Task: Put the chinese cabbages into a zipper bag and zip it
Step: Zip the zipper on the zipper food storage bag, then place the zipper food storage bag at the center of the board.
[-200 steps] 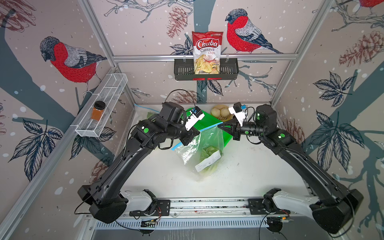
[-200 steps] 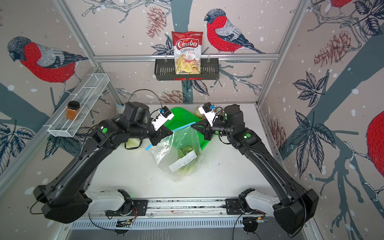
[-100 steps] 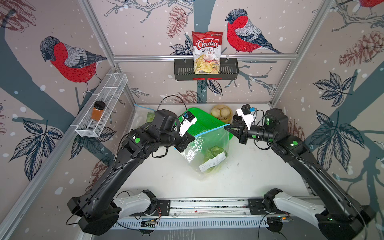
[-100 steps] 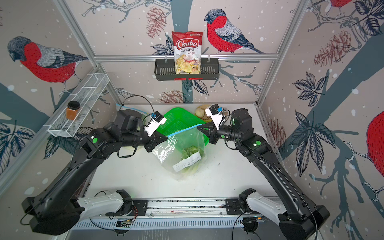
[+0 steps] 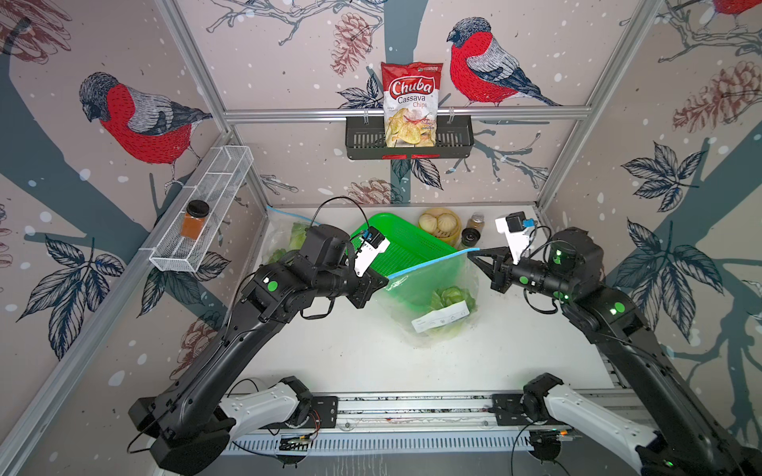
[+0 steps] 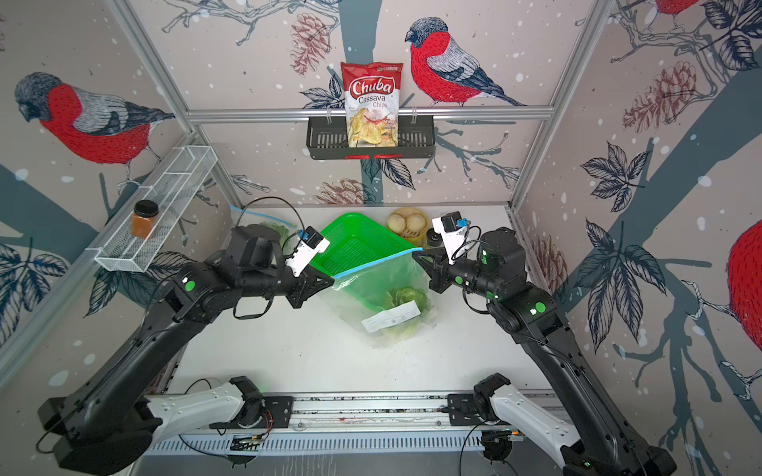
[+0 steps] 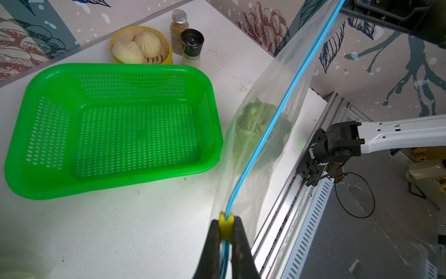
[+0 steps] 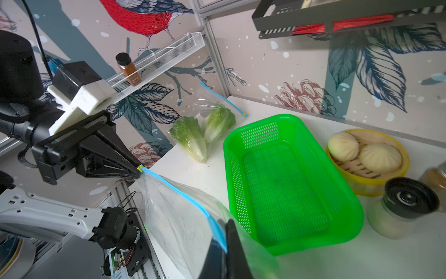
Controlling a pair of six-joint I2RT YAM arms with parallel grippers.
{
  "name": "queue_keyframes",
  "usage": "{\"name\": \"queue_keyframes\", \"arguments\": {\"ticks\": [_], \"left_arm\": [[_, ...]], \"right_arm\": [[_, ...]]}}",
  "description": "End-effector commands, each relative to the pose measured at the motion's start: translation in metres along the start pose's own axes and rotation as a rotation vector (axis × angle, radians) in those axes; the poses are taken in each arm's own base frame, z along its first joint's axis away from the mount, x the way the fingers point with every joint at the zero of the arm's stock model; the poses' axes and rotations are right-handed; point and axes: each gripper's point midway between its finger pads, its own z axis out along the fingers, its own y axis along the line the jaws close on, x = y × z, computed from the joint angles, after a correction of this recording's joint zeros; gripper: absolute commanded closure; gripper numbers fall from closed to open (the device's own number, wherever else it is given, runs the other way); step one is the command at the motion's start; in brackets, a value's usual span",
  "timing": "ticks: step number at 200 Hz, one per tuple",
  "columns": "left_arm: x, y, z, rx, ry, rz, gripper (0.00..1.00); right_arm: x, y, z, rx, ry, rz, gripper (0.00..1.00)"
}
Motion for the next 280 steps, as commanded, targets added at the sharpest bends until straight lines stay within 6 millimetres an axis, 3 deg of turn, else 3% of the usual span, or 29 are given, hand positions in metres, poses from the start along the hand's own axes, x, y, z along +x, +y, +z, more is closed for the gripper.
{"name": "queue_keyframes", "arguments": {"ticks": [1,38,71,107,139,177,185,194,203,211,234,245,259,280], "left_arm": [[0.002,0.003,0.013,0.012,0.028,-0.023,1.00],[-0.016,-0.001,0.034,0.072,-0.006,-0.023,1.00],[-0.033,-0.021,0.059,0.168,-0.050,-0.008,1.00],[-0.028,-0.041,0.093,0.244,-0.011,-0.001,1.00],[-0.025,-0.021,0.110,0.153,-0.007,0.017,1.00],[-0.045,0.007,0.137,0.036,-0.073,-0.026,1.00],[-0.049,0.010,0.141,0.022,-0.084,-0.026,0.86],[-0.052,0.016,0.143,-0.011,-0.092,-0.046,0.83],[-0.054,0.021,0.142,-0.038,-0.101,-0.050,0.79],[-0.055,0.023,0.139,-0.054,-0.108,-0.056,0.69],[-0.053,0.028,0.120,-0.102,-0.163,-0.077,0.46],[-0.047,0.039,0.105,-0.169,-0.199,-0.108,0.37],[-0.033,0.057,0.084,-0.283,-0.257,-0.168,0.26],[-0.004,0.094,0.036,-0.508,-0.369,-0.285,0.14]], "right_arm": [[-0.011,-0.025,-0.014,0.162,-0.058,0.043,1.00],[-0.005,-0.059,-0.041,0.370,-0.067,0.127,1.00],[0.002,-0.090,-0.055,0.530,-0.053,0.194,1.00],[0.006,-0.117,-0.069,0.656,-0.060,0.265,1.00],[0.014,-0.154,-0.059,0.723,-0.048,0.313,1.00],[0.018,-0.195,-0.024,0.680,-0.078,0.368,0.99],[0.019,-0.202,-0.019,0.690,-0.082,0.372,0.95],[0.021,-0.210,-0.012,0.687,-0.077,0.375,0.89],[0.021,-0.215,-0.008,0.688,-0.074,0.378,0.86],[0.021,-0.218,-0.006,0.691,-0.072,0.381,0.79],[0.015,-0.222,-0.008,0.700,-0.083,0.366,0.45],[0.010,-0.226,-0.013,0.713,-0.090,0.359,0.34],[0.009,-0.236,-0.022,0.764,-0.090,0.360,0.27],[0.019,-0.262,-0.043,0.883,-0.116,0.411,0.12]]}}
